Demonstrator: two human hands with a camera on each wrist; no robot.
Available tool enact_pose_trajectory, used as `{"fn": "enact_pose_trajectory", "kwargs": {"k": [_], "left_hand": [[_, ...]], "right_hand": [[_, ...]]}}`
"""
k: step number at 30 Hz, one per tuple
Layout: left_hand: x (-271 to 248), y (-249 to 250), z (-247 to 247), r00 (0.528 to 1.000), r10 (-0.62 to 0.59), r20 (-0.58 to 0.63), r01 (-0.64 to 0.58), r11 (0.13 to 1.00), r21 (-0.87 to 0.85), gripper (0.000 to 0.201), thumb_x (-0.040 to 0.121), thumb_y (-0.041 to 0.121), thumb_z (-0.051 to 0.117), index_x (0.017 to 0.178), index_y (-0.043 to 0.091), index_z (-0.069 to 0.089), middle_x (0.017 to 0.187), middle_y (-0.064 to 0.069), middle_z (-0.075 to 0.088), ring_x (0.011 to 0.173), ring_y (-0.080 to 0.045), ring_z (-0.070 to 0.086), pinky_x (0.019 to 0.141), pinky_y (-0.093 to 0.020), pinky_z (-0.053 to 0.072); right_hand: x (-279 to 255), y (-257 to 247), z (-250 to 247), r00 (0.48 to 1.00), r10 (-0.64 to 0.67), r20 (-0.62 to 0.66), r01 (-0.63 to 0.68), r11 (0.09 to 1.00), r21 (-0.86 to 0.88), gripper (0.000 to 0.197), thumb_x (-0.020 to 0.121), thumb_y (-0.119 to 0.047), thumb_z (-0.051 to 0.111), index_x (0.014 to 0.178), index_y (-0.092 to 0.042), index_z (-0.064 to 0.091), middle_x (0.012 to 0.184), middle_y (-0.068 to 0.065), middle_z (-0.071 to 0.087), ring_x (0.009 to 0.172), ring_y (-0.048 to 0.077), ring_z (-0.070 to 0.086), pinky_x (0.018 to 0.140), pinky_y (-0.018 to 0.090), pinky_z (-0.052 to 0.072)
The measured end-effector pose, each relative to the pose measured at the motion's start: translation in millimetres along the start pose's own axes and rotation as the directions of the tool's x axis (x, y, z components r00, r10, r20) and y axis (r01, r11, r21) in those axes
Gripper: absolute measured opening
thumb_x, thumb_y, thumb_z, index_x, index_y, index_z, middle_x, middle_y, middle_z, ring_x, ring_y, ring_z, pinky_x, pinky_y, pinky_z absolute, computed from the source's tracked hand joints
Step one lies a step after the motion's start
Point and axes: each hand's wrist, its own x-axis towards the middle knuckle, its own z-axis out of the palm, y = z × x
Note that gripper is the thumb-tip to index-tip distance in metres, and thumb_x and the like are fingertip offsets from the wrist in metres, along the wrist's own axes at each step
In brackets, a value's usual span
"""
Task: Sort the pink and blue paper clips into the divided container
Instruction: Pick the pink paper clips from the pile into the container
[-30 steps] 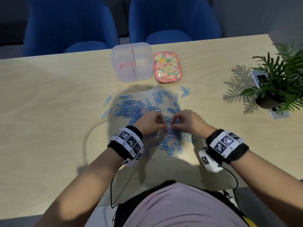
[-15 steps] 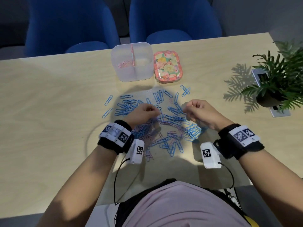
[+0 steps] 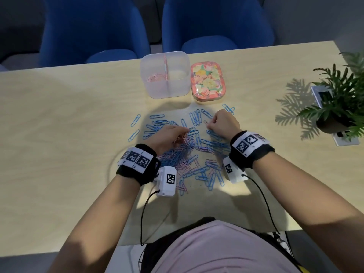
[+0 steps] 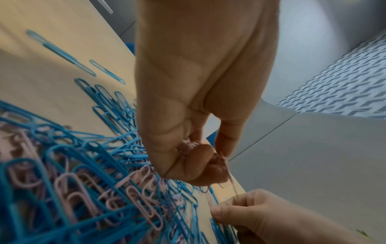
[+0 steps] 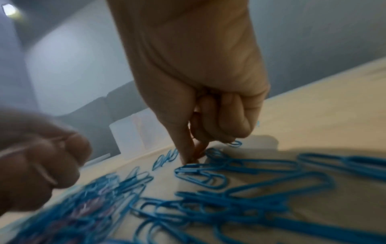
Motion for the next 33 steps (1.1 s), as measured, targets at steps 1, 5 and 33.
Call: {"fn": "enact_pose_trajectory", "kwargs": {"k": [1, 5, 33], "left_hand": [[1, 0, 1, 0.999, -0.037, 0.012, 0.038, 0.997, -0.065, 0.023, 0.095, 0.018, 0.046, 0.073, 0.016, 0.053, 0.06, 0.002, 0.051, 0.052, -0.008, 0.054, 0.046, -0.017, 0.034], [-2, 2, 4, 0.989, -0.128, 0.075, 0.144, 0.946, -0.29, 0.032, 0.097, 0.028, 0.042, 0.068, 0.018, 0.048, 0.047, 0.008, 0.041, 0.045, -0.005, 0.049, 0.038, -0.013, 0.033], [6, 6, 12, 0.954, 0.299, -0.018, -0.166, 0.577, 0.799, 0.013, 0.088, 0.023, 0.059, 0.085, 0.012, 0.063, 0.068, 0.002, 0.049, 0.066, -0.016, 0.046, 0.064, -0.03, 0.039]], "right_hand": [[1, 1, -1, 1.0, 0.001, 0.029, -0.001, 1.0, 0.018, 0.023, 0.079, -0.013, 0.061, 0.059, -0.001, 0.058, 0.068, 0.017, 0.067, 0.07, 0.031, 0.064, 0.062, 0.033, 0.045], [-7, 9, -10, 0.996, -0.027, 0.089, 0.02, 0.996, 0.085, 0.029, 0.082, -0.013, 0.06, 0.056, -0.004, 0.051, 0.059, 0.009, 0.05, 0.055, 0.016, 0.049, 0.055, 0.024, 0.041], [-70, 69, -19, 0.978, -0.025, 0.206, -0.052, 0.933, 0.357, 0.03, 0.083, -0.006, 0.063, 0.057, -0.017, 0.056, 0.043, -0.005, 0.047, 0.034, 0.003, 0.035, 0.043, 0.017, 0.032]]}}
